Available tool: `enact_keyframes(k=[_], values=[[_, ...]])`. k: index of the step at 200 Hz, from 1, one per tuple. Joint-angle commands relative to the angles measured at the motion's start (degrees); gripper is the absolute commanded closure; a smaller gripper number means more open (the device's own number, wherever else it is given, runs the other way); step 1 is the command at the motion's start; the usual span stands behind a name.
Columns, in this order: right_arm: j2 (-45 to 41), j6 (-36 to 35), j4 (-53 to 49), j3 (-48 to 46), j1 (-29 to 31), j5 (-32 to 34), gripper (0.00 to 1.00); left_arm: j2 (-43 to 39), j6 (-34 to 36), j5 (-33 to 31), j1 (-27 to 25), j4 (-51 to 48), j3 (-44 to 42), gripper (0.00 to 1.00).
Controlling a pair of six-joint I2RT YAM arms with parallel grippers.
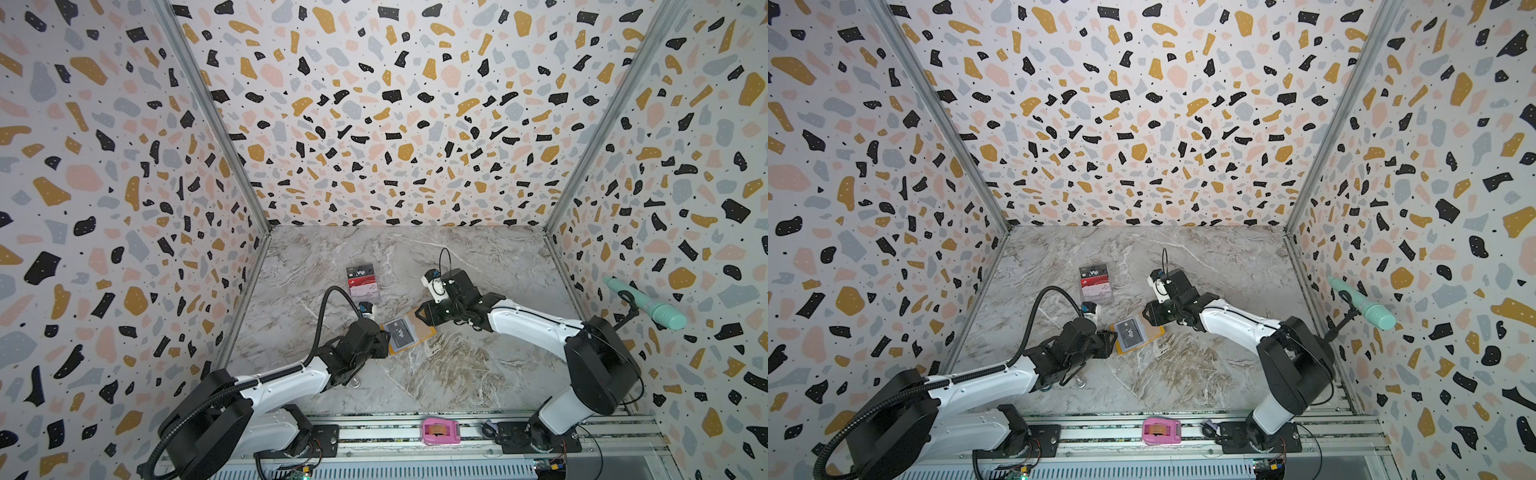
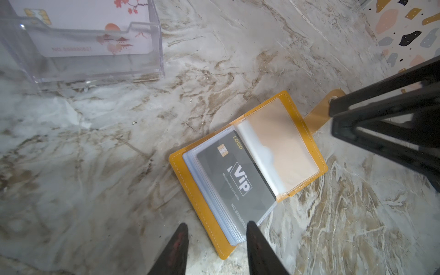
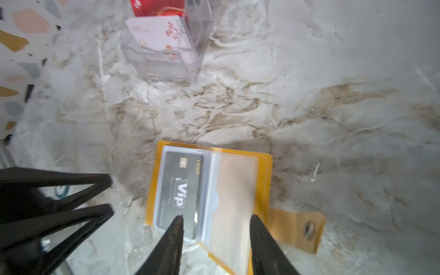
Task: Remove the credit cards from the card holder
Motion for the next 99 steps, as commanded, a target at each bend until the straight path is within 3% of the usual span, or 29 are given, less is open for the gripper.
enact_keyframes(k=[1,41,99], values=[[2.6,-1.2,-2.3,2.2,0.1,4.7,0.55,-1.5,-0.4,-1.0,0.3,-0.5,0.8,0.57],[4.2,0.3,-1.9,1.2,0.1,3.0,0.57,-4.1,-0.3,-2.1,0.4,-1.6,-0.1,0.52],[3.1,3.9,-0.4,-3.8,0.8,-0.8,0.69,-3.0,-0.3,-1.7,0.4,-0.2,-1.3,0.52]])
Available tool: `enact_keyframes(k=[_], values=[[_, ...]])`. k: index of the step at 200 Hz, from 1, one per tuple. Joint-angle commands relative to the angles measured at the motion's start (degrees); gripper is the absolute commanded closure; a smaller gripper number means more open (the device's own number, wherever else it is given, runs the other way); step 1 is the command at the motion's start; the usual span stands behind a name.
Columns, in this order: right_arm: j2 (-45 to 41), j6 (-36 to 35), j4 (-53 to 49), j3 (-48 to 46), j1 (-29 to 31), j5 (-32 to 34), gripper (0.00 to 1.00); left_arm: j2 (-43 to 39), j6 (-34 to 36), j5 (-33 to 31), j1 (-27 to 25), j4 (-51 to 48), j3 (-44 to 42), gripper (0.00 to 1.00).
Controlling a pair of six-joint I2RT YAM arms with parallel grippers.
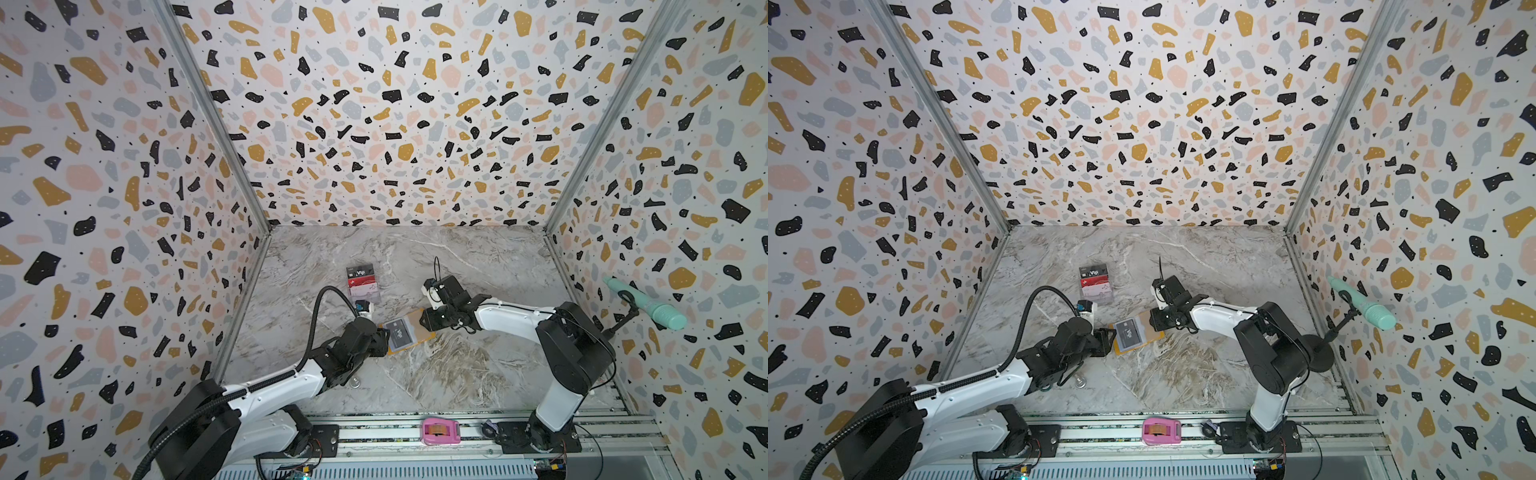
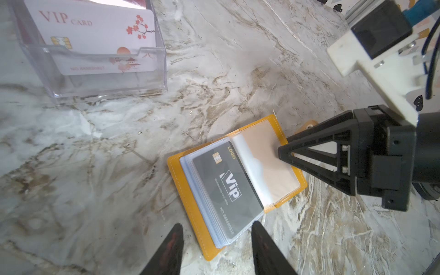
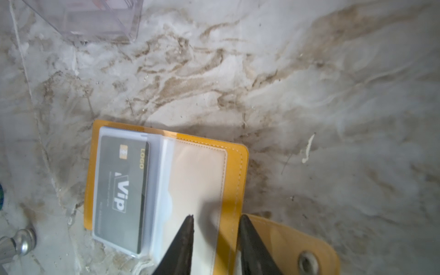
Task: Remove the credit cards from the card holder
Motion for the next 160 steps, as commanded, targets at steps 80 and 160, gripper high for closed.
enact_keyframes(k=[80,160], values=[[-11.0,4.0,1.1,-5.9,3.4,7.5,0.69,5.2,2.0,0.0,0.3,3.5,-1.7,0.56],[-9.9,8.5,12.0,-4.8,3.3,-10.2,0.58,8.3,6.7,5.1,3.9,1.7,1.7,0.68]])
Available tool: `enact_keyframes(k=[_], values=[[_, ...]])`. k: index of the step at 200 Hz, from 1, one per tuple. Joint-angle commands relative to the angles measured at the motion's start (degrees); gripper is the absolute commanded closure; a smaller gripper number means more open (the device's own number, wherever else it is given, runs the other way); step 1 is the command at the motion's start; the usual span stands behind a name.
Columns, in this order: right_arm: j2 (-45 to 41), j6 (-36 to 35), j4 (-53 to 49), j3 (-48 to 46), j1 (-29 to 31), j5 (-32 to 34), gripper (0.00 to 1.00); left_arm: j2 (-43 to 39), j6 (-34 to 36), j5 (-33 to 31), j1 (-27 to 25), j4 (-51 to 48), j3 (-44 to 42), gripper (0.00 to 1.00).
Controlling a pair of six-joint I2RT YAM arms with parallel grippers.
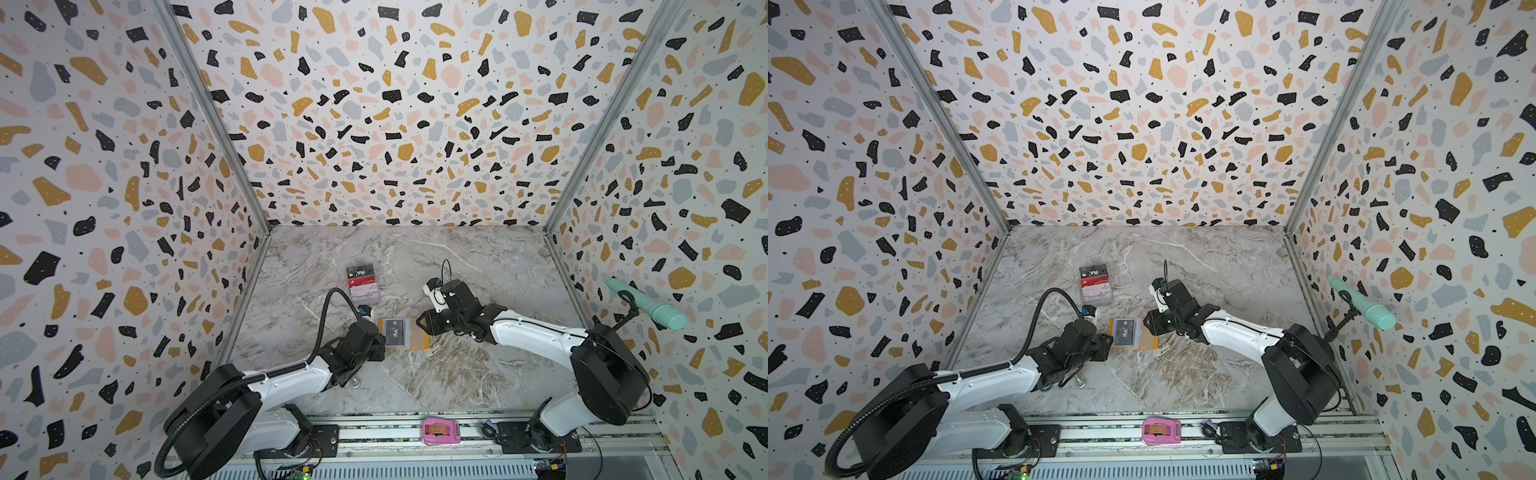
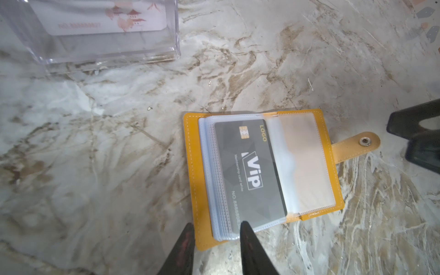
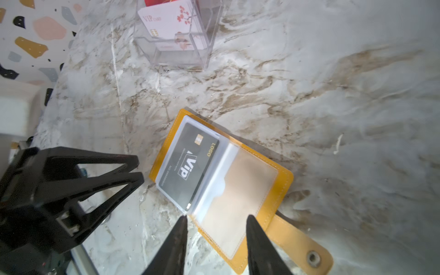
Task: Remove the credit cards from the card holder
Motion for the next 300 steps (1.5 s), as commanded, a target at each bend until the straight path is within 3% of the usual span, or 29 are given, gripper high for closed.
enact_keyframes(k=[1,49,89,300], values=[[1.7,4.2,6.8,0.3,0.2,-7.3,0.58,1.2,3.4,2.9,1.3,0.2,2.3,0.69],[6.9,10.0,13.3,0.1,0.2,-9.5,0.63,4.3,8.2,7.1,2.1,-1.4,5.4,0.77],[9.7,12.6,16.1,-0.7,0.3,-10.4,0.61,7.9,8.1,6.1,3.0,-2.3,6.6,0.78],[17.6,15.5,21.5,-0.7,0.3,-18.4,0.73,9.8,5.6,9.3,3.1,1.9,1.9,0.89]])
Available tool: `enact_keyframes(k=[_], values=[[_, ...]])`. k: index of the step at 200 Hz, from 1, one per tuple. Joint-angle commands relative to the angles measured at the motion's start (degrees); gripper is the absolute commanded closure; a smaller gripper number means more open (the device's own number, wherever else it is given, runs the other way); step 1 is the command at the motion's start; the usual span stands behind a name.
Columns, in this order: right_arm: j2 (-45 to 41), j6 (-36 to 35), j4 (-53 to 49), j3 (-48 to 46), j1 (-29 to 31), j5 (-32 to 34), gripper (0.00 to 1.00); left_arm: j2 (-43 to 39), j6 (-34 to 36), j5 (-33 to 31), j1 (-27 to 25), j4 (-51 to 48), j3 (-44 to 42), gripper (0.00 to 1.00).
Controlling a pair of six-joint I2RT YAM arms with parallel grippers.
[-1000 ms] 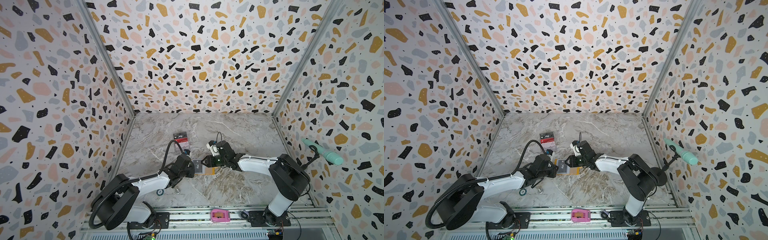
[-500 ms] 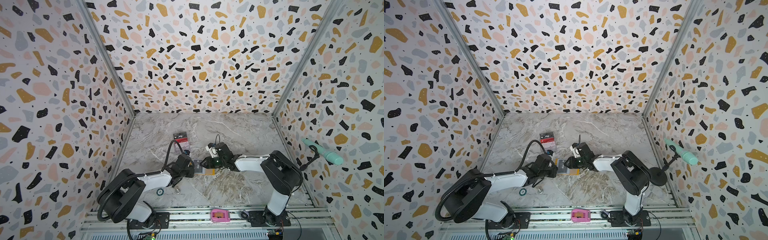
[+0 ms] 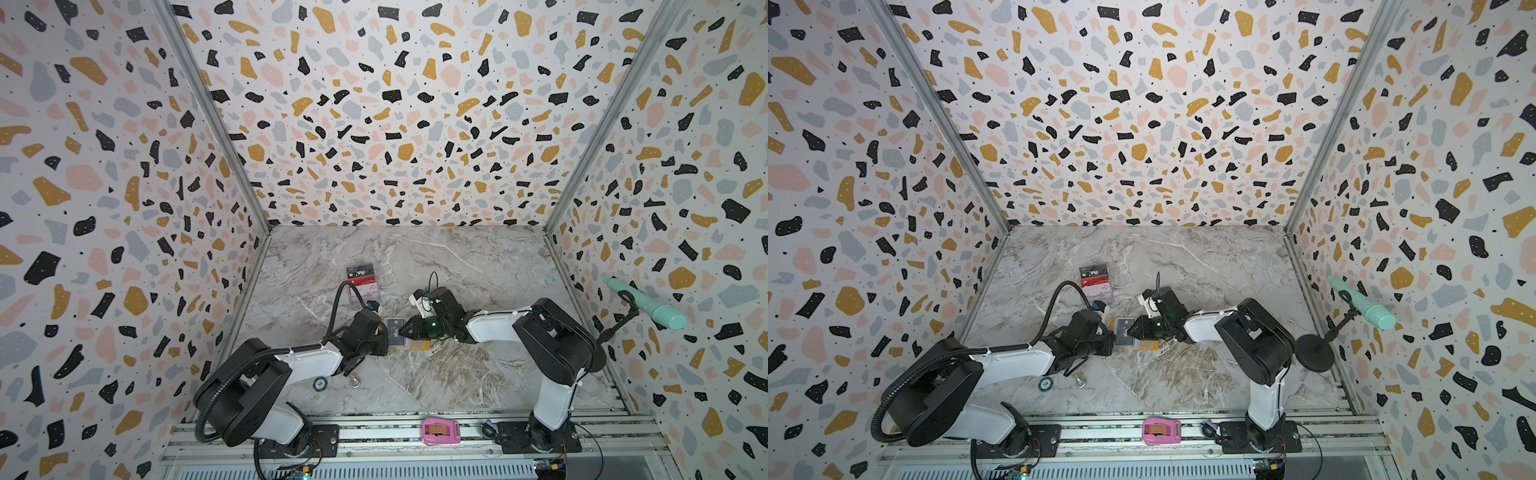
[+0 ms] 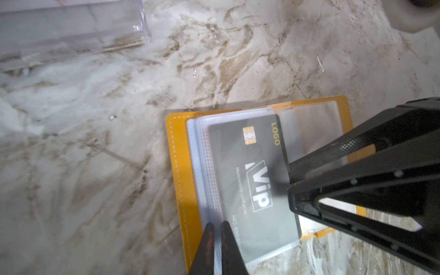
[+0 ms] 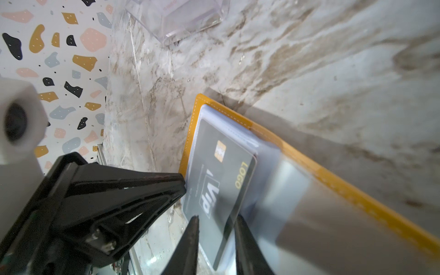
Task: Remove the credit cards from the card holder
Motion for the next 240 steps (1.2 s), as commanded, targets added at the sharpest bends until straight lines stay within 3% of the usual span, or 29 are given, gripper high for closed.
enact_keyframes(k=[1,82,240], values=[[0.1,0.6,1.8,-0.2,0.3,-2.6,0.73,-0.1,-0.2,1.2,0.1,-1.4,-1.6,0.89],[0.2,7.5,15.0,-4.8,-1.4,-10.9,0.74,0.6,-1.1,1.4,0.1,-0.5,-2.3,0.9],[0.8,6.5,18.8,-5.3,-1.5,-13.8,0.74,1.2,-1.9,1.2,0.1,0.5,-3.5,0.9]])
